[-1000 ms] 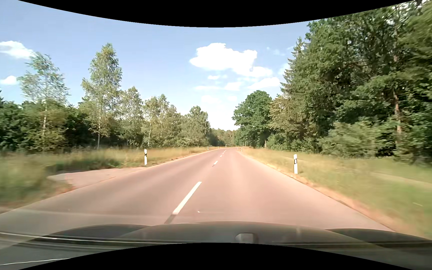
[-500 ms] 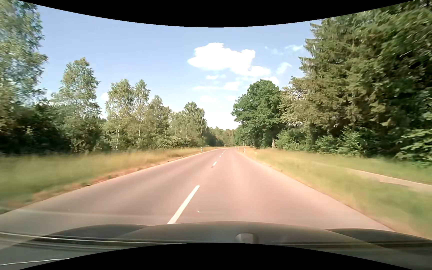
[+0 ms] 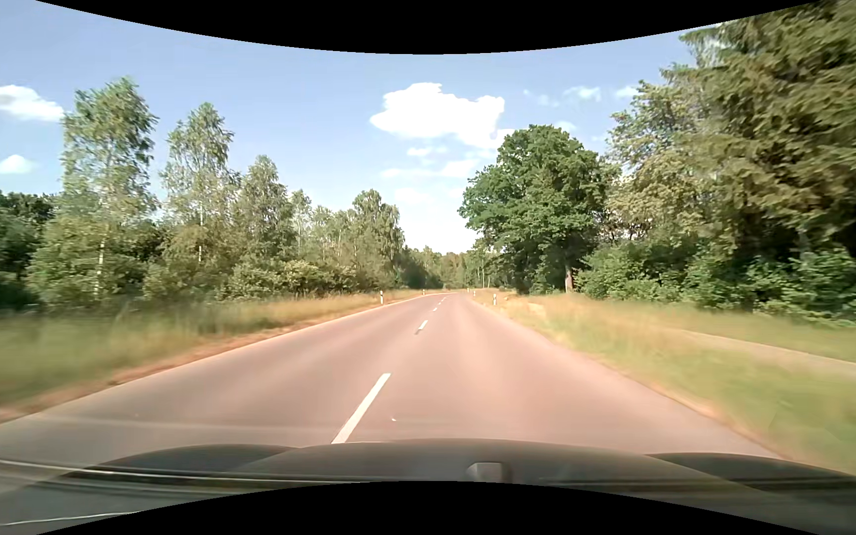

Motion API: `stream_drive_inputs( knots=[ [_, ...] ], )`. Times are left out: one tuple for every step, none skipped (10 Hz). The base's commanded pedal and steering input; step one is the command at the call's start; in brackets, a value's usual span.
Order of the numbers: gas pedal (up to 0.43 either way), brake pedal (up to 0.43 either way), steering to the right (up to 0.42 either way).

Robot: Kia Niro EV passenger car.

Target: Follow the waypoints while adhering to traffic rules and regulations

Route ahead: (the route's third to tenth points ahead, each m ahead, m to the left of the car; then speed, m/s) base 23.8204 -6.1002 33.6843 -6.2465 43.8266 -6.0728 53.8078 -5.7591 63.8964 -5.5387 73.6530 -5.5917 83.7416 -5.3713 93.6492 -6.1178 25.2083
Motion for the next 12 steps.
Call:
stream_drive_inputs(
  knots=[
    [0.087, 0.006, 0.000],
    [0.079, 0.006, 0.000],
    [0.000, 0.006, 0.000],
    [0.000, 0.006, 0.000],
    [0.000, 0.006, 0.000],
    [0.000, 0.006, 0.000],
    [0.000, 0.006, 0.000],
    [0.000, 0.006, 0.000],
    [0.000, 0.006, 0.000],
    [0.000, 0.006, 0.001],
    [0.000, 0.006, 0.001],
    [0.000, 0.006, 0.005]
  ],
)
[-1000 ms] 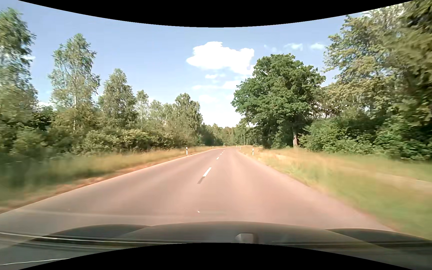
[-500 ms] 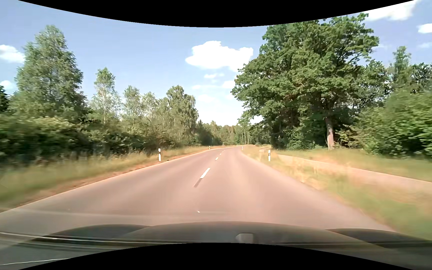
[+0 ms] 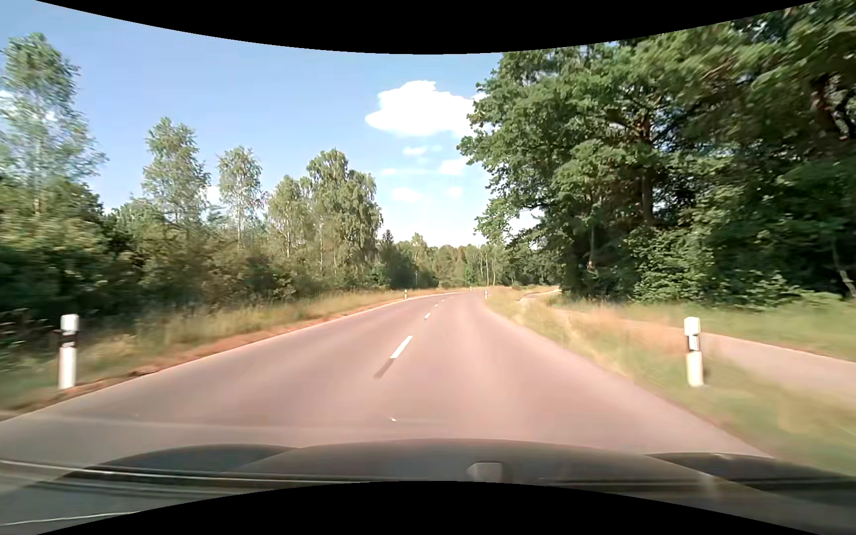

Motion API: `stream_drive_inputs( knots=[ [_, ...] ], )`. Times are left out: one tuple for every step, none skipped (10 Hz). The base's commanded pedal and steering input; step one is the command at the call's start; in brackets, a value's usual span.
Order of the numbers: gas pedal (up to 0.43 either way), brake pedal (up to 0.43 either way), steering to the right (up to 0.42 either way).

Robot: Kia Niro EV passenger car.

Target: Follow the waypoints while adhering to traffic rules and regulations

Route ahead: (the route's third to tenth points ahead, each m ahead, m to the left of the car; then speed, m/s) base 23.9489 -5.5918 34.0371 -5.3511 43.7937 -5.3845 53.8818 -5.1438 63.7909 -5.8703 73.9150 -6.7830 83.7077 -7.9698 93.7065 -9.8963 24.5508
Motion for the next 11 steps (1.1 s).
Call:
stream_drive_inputs(
  knots=[
    [0.000, 0.006, 0.004],
    [0.000, 0.006, 0.004],
    [0.000, 0.006, 0.004],
    [0.000, 0.006, 0.003],
    [0.000, 0.006, 0.003],
    [0.000, 0.006, 0.003],
    [0.028, 0.006, 0.004],
    [0.047, 0.006, 0.005],
    [0.059, 0.006, 0.006],
    [0.059, 0.006, 0.006],
    [0.059, 0.006, 0.008]
  ],
)
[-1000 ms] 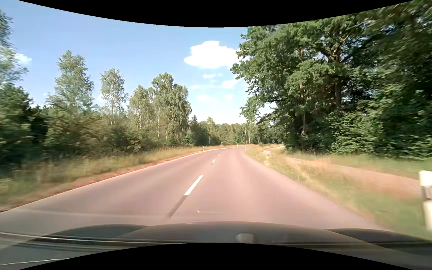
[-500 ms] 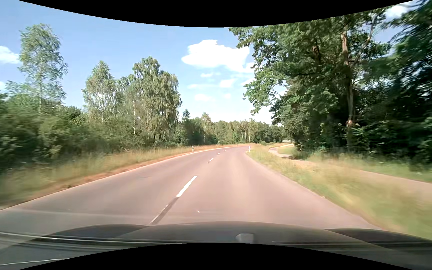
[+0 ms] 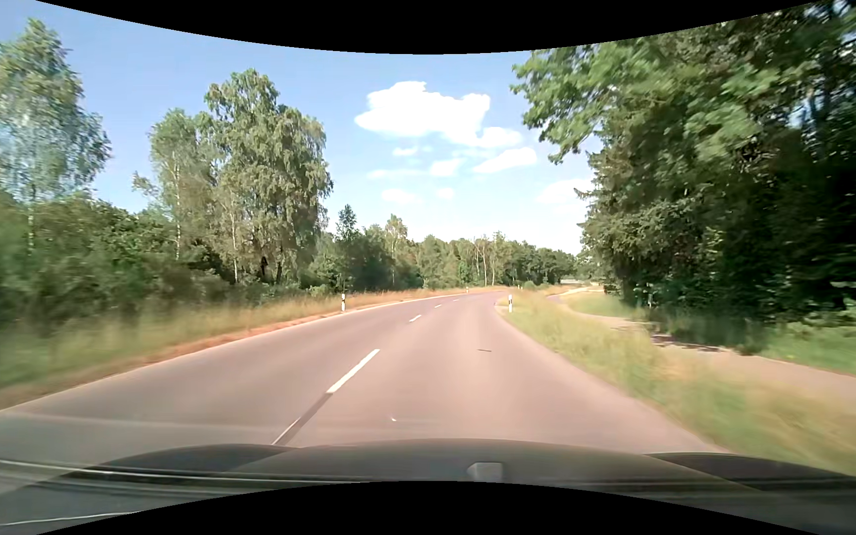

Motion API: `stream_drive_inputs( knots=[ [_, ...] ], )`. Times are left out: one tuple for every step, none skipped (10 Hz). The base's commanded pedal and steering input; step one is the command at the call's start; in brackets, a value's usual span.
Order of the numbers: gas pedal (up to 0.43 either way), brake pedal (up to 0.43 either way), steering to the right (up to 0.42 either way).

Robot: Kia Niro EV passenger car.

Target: Follow the waypoints while adhering to traffic rules and regulations

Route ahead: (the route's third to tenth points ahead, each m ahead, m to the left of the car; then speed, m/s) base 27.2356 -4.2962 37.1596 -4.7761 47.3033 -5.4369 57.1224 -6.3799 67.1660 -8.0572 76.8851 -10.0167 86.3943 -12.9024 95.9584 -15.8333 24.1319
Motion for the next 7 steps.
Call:
stream_drive_inputs(
  knots=[
    [0.059, 0.006, 0.009],
    [0.059, 0.006, 0.012],
    [0.059, 0.006, 0.013],
    [0.059, 0.006, 0.016],
    [0.059, 0.006, 0.021],
    [0.059, 0.006, 0.023],
    [0.059, 0.006, 0.024]
  ],
)
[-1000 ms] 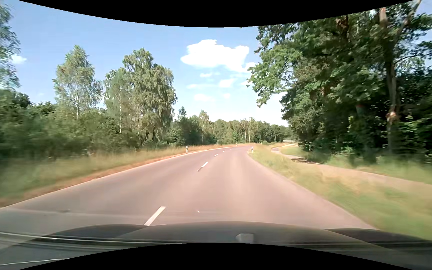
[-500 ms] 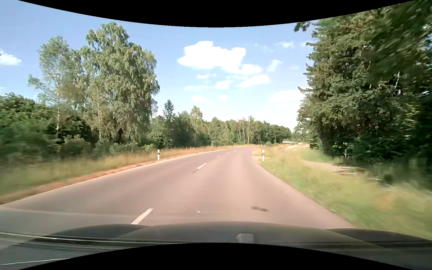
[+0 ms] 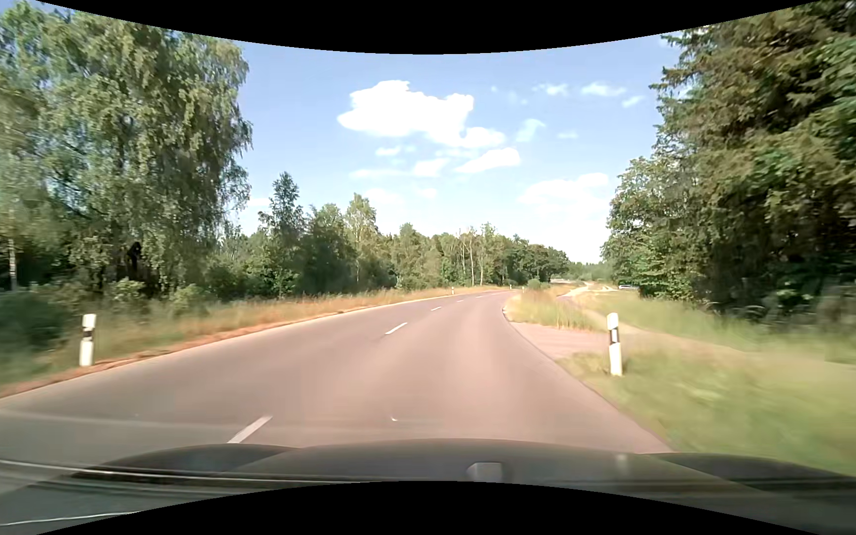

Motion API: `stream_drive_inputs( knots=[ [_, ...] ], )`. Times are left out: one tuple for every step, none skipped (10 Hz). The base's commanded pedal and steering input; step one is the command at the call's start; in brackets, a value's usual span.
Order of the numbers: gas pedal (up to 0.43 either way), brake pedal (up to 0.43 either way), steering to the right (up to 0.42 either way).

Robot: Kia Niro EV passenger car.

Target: Follow the waypoints while adhering to traffic rules and regulations

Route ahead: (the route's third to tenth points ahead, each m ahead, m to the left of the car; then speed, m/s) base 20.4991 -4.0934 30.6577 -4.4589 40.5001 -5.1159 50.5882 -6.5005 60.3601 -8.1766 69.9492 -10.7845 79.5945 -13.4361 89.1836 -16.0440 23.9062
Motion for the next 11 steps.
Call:
stream_drive_inputs(
  knots=[
    [0.059, 0.006, 0.024],
    [0.059, 0.006, 0.025],
    [0.059, 0.006, 0.024],
    [0.059, 0.006, 0.025],
    [0.059, 0.006, 0.025],
    [0.059, 0.006, 0.026],
    [0.059, 0.006, 0.026],
    [0.059, 0.006, 0.027],
    [0.067, 0.006, 0.028],
    [0.079, 0.006, 0.028],
    [0.087, 0.006, 0.027]
  ],
)
